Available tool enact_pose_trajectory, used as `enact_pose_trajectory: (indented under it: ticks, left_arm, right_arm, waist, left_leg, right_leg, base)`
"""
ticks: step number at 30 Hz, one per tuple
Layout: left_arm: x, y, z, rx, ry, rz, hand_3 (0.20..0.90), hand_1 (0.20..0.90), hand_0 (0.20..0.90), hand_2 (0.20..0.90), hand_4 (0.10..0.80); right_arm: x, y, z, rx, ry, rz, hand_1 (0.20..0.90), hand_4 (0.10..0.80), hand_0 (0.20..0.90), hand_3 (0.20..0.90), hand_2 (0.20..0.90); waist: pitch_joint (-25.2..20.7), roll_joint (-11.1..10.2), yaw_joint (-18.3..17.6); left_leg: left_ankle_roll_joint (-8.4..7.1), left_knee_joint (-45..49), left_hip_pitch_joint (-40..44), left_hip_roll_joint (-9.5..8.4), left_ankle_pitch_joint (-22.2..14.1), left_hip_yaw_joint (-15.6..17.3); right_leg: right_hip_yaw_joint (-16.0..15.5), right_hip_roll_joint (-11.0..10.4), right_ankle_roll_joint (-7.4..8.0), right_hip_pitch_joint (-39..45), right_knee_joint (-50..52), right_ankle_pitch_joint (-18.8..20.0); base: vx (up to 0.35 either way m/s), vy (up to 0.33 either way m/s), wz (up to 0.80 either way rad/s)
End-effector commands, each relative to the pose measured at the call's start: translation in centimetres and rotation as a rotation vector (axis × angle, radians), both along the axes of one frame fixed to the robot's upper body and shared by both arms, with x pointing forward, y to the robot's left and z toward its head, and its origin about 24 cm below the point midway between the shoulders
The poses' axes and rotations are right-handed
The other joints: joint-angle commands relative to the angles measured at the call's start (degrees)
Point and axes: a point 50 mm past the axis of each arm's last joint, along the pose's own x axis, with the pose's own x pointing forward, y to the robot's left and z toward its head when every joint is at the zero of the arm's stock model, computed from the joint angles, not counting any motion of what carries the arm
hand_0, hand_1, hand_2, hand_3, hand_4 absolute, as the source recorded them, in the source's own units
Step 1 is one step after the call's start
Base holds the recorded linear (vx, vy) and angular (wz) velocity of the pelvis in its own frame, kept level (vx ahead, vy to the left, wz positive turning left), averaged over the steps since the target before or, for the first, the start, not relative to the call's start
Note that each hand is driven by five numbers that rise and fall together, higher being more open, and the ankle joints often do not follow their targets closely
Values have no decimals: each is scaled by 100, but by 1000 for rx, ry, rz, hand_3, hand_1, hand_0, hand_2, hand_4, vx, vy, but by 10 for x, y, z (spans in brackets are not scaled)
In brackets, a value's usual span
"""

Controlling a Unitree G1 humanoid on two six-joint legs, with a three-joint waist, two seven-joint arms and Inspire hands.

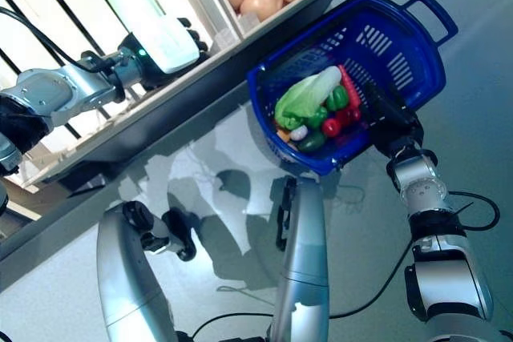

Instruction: Put vegetables into the basket

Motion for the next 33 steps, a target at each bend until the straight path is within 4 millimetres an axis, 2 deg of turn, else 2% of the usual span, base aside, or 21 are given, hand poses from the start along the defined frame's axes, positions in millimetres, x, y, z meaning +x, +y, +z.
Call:
enact_pose_trajectory:
  ticks: [1,8,17,19,20,25,29,33]
  left_arm:
    - [1,39,77,-120,-264,317,900,900,900,900,800]
    - [-3,74,79,-167,-296,478,900,900,900,900,800]
    - [-7,100,72,-169,-263,599,900,900,900,900,800]
    - [-7,102,69,-164,-235,607,566,566,566,566,577]
    - [-6,103,66,-168,-222,602,300,300,300,300,400]
    - [-6,104,58,-194,-206,545,300,300,300,300,400]
    - [-7,106,43,-189,-192,476,300,300,300,300,400]
    - [-11,109,32,-194,-177,408,300,300,300,300,400]
  right_arm:
    - [9,34,17,40,-156,86,900,800,900,900,900]
    - [4,43,28,4,-204,120,900,800,900,900,900]
    - [0,36,46,22,-264,58,900,800,900,900,900]
    - [-1,33,50,39,-274,35,900,800,900,900,900]
    - [-2,32,51,40,-277,22,900,800,900,900,900]
    - [-3,34,46,43,-256,5,900,800,900,900,900]
    - [-3,44,25,57,-208,57,900,800,900,900,900]
    - [-4,49,12,41,-162,85,900,800,900,900,900]
  waist:
    - [22,-100,-304]
    - [58,-128,-332]
    - [31,-110,-276]
    - [9,-106,-265]
    - [-23,-100,-256]
    - [-142,-78,-226]
    - [-351,-46,-185]
    - [-564,-28,-179]
  left_leg:
    - [-881,76,-166,220,-585,-1066]
    - [-800,134,-153,242,-559,-1069]
    - [-689,-3,-19,183,-519,-1004]
    - [-659,-69,52,165,-513,-967]
    - [-638,-114,103,155,-505,-943]
    - [-582,-384,399,137,-463,-820]
    - [-533,-792,857,175,-368,-631]
    - [-509,-1261,1369,251,-235,-443]
  right_leg:
    - [347,-231,174,-335,-638,840]
    - [357,-269,118,-364,-562,860]
    - [320,-364,83,-263,-568,854]
    - [294,-396,76,-192,-605,849]
    - [273,-412,70,-146,-623,852]
    - [154,-468,71,157,-838,878]
    - [-18,-478,60,675,-1221,913]
    - [-181,-456,77,1263,-1667,976]
  base:
    - [14,62,-14]
    - [10,22,-5]
    - [0,0,0]
    - [0,0,0]
    - [0,0,0]
    - [32,1,2]
    - [70,-20,-6]
    - [84,-15,2]
